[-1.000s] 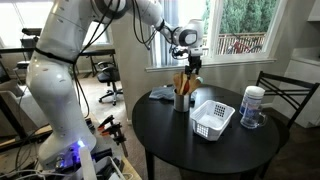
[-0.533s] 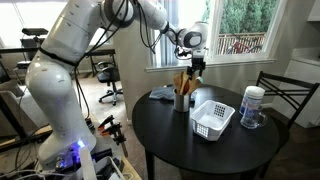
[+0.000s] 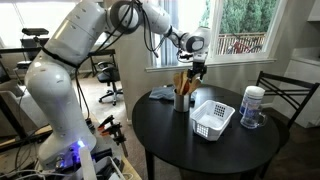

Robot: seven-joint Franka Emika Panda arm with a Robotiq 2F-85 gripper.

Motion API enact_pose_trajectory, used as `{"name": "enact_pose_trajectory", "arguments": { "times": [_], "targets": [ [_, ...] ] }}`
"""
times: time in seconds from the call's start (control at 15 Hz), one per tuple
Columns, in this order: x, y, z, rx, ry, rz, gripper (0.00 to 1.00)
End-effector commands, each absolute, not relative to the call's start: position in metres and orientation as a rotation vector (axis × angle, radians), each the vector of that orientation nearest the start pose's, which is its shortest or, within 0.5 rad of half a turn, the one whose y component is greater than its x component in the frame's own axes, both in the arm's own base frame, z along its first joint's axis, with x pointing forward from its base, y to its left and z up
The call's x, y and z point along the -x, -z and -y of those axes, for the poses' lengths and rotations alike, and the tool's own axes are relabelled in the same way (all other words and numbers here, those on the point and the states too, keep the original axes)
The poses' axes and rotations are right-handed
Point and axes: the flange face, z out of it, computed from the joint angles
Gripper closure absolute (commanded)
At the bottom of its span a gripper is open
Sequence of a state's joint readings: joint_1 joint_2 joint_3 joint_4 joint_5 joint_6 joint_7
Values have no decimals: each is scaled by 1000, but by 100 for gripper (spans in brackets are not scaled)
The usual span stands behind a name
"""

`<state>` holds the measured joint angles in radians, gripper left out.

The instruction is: Pick up the wooden spatula and put it in the white basket

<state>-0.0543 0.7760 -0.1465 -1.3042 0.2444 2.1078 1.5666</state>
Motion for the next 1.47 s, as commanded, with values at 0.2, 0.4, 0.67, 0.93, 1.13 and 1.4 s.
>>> {"name": "enact_pose_trajectory", "arguments": {
  "times": [0.2,0.4,0.67,0.93,1.13,1.4],
  "targets": [
    [-745,-287,101,1777,-120,-2415,47],
    [-741,-305,97,1763,-88,-2453,66],
    [-738,-340,91,1735,-29,-2453,91],
    [-737,-362,84,1766,-14,-2421,65],
    [-738,-361,86,1760,-31,-2430,52],
    [-738,-348,94,1750,-72,-2460,27]
  ]
}}
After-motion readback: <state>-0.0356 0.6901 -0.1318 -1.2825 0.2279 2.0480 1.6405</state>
